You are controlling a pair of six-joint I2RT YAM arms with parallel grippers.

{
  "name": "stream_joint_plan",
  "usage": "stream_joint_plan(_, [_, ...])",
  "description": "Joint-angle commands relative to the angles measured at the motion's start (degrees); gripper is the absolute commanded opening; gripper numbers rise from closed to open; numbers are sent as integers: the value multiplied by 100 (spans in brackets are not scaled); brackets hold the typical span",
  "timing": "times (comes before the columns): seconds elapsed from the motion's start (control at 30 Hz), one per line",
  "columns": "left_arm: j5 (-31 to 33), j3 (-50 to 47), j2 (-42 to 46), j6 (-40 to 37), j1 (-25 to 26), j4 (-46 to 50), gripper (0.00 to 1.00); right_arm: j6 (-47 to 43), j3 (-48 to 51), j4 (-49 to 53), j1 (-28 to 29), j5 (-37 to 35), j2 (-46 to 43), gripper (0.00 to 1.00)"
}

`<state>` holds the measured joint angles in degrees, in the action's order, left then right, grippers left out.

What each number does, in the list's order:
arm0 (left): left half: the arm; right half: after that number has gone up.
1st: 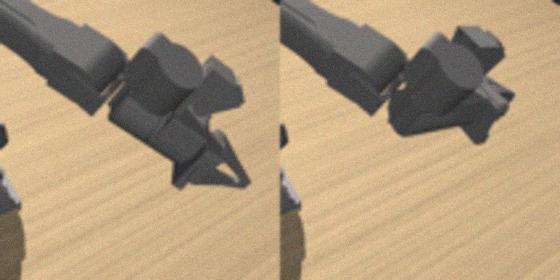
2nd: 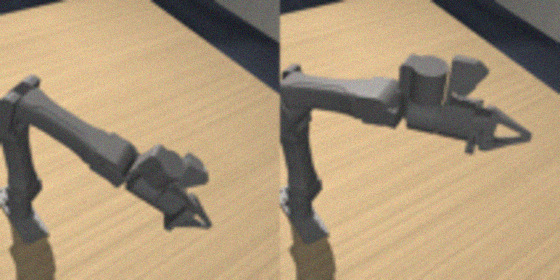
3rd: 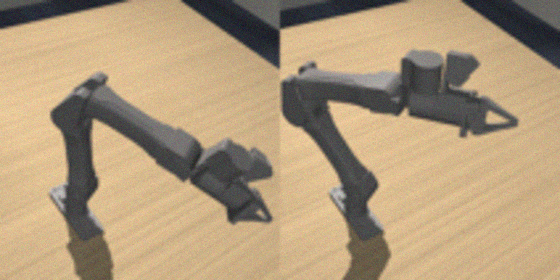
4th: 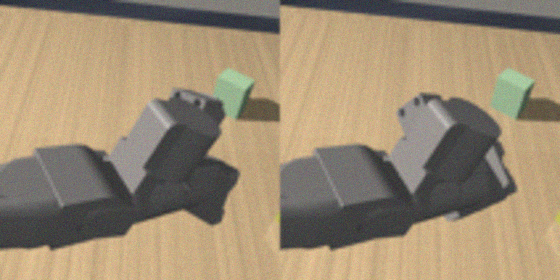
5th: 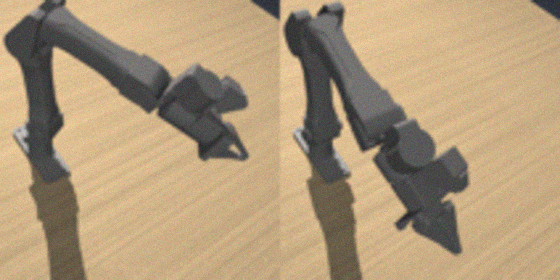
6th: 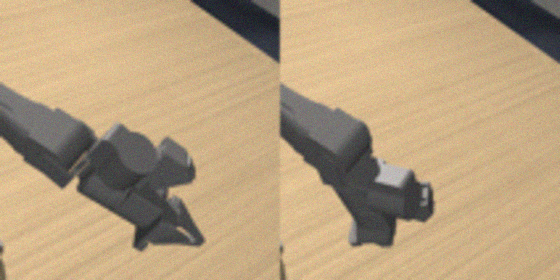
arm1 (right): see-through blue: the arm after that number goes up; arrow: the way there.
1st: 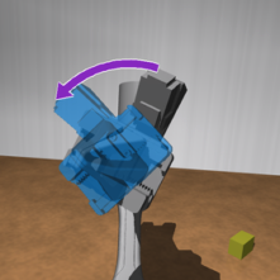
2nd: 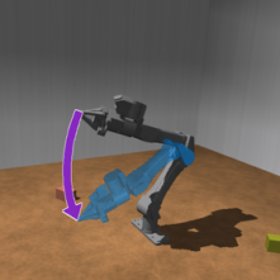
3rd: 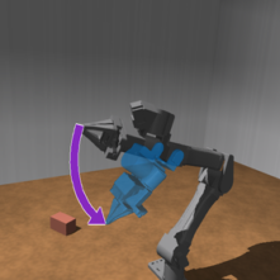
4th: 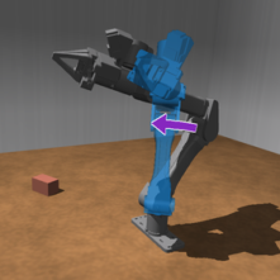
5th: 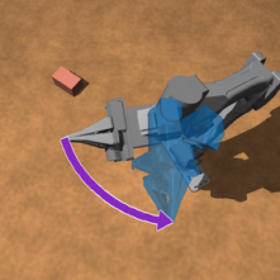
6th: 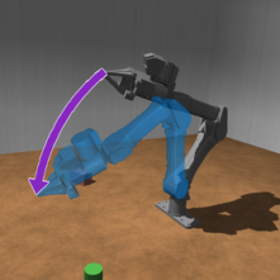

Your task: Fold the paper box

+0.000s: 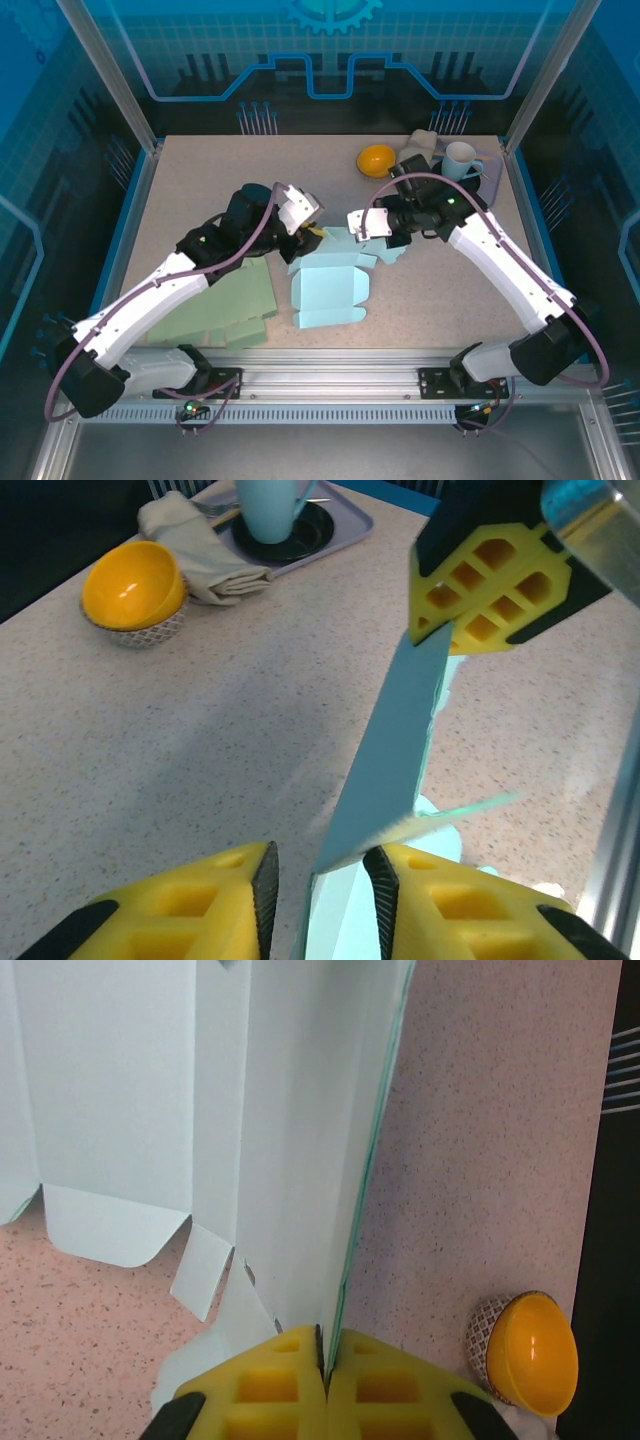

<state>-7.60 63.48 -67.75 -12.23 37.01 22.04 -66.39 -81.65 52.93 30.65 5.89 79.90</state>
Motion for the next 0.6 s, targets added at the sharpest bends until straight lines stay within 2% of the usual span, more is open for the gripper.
stream_joint_plan(0.0, [614, -146, 348, 555, -150, -486, 35, 371, -27, -103, 123, -652, 254, 0])
stream_joint_plan(0.13, [799, -238, 661, 1981, -760, 28, 35, 798, -135, -254, -26, -971, 424, 0])
stream_joint_plan(0.2, [939, -425, 835, 2593, -840, 319, 33, 1183, -271, -295, -129, -1114, 602, 0])
stream_joint_plan(0.27, [644, -702, 957, 3025, -843, 398, 33, 1496, -419, -200, -211, -1269, 870, 0])
stream_joint_plan(0.4, [-430, -1548, 1139, 3644, -790, -429, 34, 1972, -638, -99, -339, -1419, 1411, 0])
stream_joint_plan(0.57, [-590, -1890, 884, 3864, -514, -1324, 34, 2433, -810, -38, -497, -1146, 1885, 0])
